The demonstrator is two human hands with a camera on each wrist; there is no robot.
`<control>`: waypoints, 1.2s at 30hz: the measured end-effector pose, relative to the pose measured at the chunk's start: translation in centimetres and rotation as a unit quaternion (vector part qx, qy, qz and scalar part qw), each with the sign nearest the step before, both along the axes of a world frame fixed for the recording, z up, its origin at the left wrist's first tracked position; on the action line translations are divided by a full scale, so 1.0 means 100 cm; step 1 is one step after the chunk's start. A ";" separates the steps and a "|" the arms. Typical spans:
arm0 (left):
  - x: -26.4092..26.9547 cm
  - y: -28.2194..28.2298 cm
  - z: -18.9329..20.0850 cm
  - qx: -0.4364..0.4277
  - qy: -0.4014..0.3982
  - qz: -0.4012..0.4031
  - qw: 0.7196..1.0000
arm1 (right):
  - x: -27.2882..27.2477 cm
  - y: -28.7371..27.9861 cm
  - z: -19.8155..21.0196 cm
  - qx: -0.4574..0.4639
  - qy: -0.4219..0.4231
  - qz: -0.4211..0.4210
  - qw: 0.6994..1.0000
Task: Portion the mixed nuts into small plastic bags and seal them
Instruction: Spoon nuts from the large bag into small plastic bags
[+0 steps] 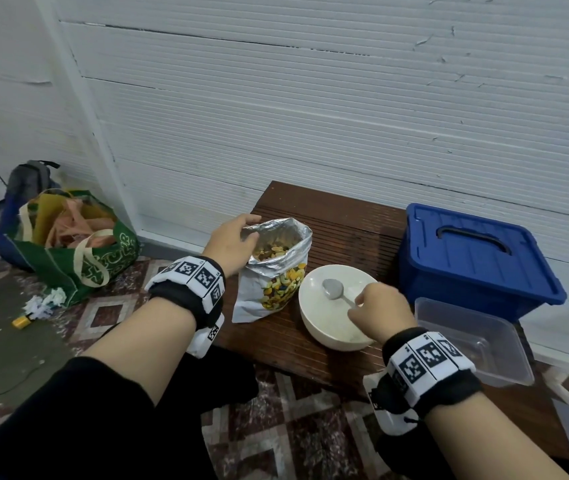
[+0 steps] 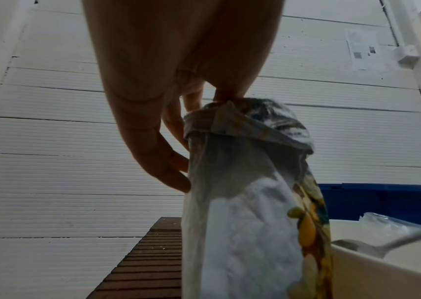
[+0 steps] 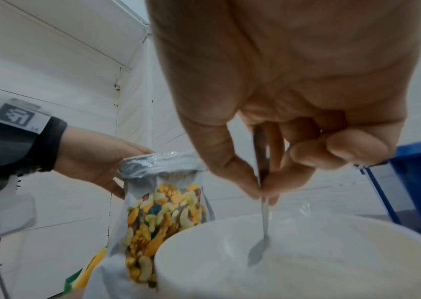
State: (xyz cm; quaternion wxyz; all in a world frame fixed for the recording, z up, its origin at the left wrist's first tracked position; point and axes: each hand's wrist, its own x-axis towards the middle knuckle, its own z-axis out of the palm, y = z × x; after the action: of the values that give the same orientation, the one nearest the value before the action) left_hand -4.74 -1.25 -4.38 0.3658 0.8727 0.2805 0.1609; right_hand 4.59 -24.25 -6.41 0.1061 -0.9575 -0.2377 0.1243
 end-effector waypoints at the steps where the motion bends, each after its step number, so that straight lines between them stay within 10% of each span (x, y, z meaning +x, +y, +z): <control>1: 0.000 0.000 0.000 -0.001 0.001 0.001 1.000 | 0.002 -0.001 0.003 0.024 -0.026 -0.014 0.999; 18: 0.004 0.003 0.000 -0.056 0.047 0.067 0.995 | 0.013 0.030 0.078 0.568 -0.195 -0.009 0.799; 36: 0.006 -0.007 0.004 -0.085 0.047 0.026 0.995 | 0.018 0.077 0.032 0.402 -0.100 0.081 0.906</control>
State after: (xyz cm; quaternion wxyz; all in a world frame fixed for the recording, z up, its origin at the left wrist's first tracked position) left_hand -4.11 -1.98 -3.98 0.4210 0.8373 0.3327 0.1048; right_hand 6.41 -16.56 -3.19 0.4474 -0.8183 -0.3539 -0.0698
